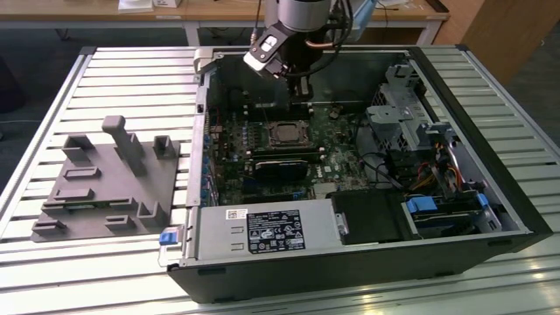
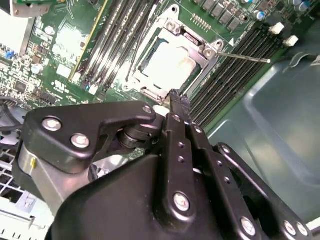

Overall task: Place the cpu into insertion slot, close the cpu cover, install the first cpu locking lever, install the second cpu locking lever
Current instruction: 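Install the first cpu locking lever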

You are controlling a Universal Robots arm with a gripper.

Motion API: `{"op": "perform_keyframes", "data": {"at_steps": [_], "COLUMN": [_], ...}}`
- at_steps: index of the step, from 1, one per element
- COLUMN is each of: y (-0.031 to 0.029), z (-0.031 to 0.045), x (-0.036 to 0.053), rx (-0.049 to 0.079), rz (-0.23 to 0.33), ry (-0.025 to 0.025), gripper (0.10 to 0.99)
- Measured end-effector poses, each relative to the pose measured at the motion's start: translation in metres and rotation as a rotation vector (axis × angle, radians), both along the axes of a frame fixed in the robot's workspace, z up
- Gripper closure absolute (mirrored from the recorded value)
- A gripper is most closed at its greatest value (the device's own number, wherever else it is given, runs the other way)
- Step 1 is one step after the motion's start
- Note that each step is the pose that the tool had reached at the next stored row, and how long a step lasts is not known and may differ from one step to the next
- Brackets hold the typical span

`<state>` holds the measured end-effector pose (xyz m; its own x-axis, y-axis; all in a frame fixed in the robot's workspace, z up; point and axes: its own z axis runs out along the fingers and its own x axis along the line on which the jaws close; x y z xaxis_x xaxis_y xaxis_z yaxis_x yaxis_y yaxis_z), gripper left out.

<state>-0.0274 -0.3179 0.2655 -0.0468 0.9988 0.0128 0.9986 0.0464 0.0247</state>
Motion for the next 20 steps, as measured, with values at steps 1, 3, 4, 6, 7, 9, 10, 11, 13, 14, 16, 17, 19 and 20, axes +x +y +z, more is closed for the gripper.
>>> {"op": "perform_keyframes", "data": {"at_steps": [1,3,4,6,7,9,10,11,13,14,16,17,19,20], "y": [0.0,0.0,0.0,0.0,0.0,0.0,0.0,0.0,0.0,0.0,0.0,0.0,0.0,0.0], "z": [0.0,0.0001,0.0001,0.0002,0.0002,0.0001,0.0001,0.0001,0.0001,0.0,0.0,0.0,0.0,0.0], "x": [0.0,-0.0001,0.0,0.0,0.0,0.0,0.0,0.0,0.0,0.0,0.0,0.0,0.0,0.0], "rx": [0.0,0.0,0.0,0.0,0.0,0.0,0.0,0.0,0.0,0.0,0.0,0.0,0.0,0.0], "rz": [0.003,0.029,0.047,0.084,0.102,0.134,0.15,0.164,0.191,0.206,0.242,0.26,0.316,0.333], "ry": [-0.0001,0.0,0.0,0.0002,0.0002,0.0,0.0,0.0001,0.0001,0.0,0.0,0.0,0.0,0.0], "gripper": [0.98,0.98,0.98,0.98,0.98,0.98,0.98,0.98,0.98,0.98,0.98,0.98,0.98,0.98]}}
